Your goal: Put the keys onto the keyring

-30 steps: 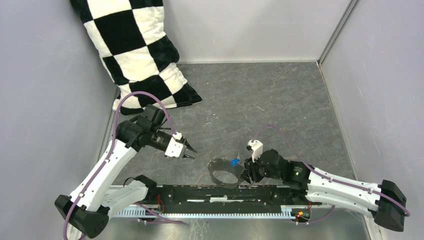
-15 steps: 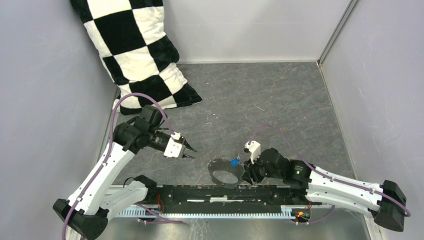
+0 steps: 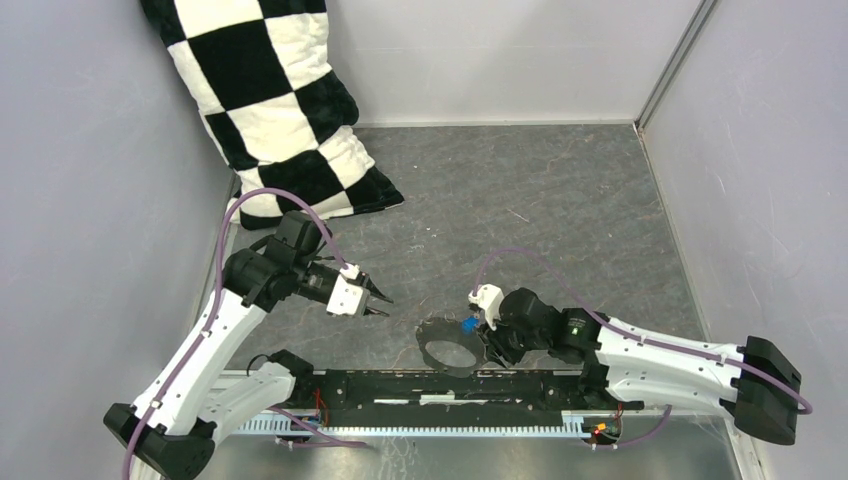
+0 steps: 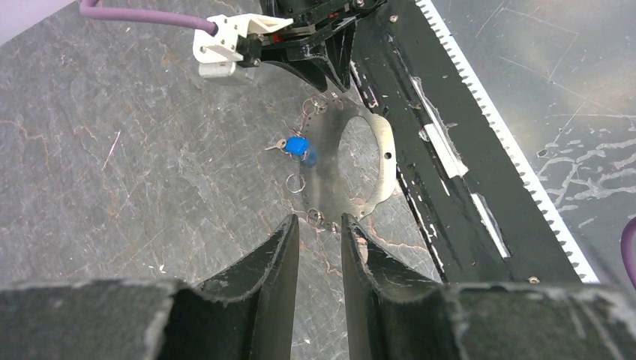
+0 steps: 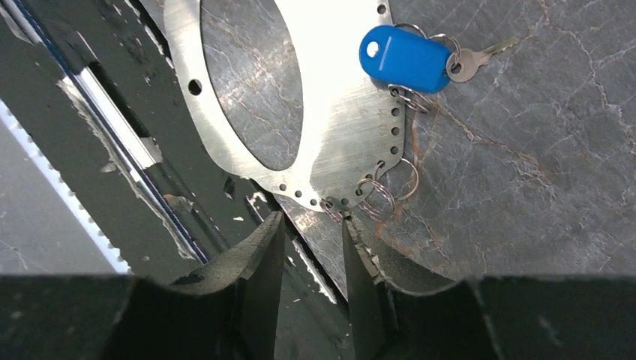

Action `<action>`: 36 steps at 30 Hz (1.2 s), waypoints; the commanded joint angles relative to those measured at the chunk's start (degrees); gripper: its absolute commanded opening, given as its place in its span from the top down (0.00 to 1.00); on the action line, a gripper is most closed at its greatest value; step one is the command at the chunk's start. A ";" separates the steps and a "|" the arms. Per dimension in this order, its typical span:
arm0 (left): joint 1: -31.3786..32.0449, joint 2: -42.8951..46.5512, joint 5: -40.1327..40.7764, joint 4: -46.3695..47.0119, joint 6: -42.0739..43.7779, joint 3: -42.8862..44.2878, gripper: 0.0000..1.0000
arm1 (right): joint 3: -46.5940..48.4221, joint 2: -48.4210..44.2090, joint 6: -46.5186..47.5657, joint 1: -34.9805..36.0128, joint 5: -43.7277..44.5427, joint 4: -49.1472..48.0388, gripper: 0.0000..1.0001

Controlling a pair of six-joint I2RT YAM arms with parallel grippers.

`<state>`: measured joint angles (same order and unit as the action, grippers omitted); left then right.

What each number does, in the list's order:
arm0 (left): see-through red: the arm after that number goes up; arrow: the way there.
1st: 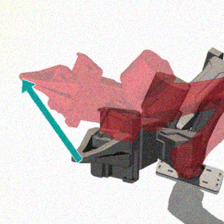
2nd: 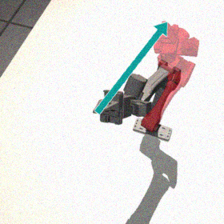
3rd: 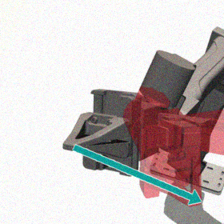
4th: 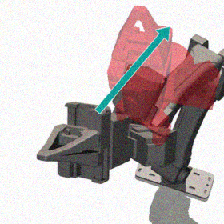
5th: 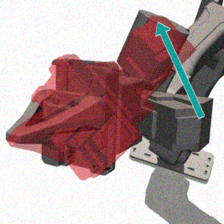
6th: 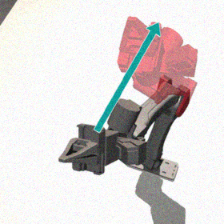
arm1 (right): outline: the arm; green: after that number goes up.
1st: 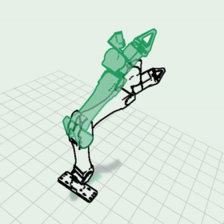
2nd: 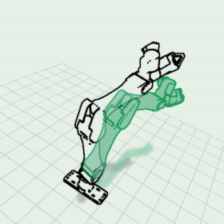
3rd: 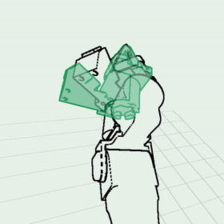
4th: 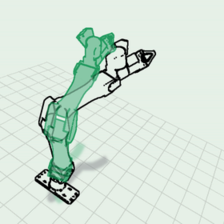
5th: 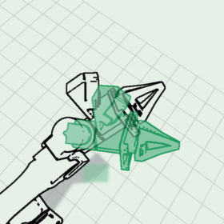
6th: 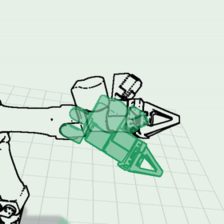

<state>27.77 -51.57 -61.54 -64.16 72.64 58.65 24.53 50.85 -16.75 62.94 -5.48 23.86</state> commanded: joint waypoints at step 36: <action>0.00 1.75 -1.48 3.33 -5.03 -0.65 0.66 | -3.69 -0.93 0.54 0.08 0.46 -4.68 0.98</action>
<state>27.77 -50.24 -61.56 -62.02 70.43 57.78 20.21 52.25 -15.97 62.94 -5.52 22.76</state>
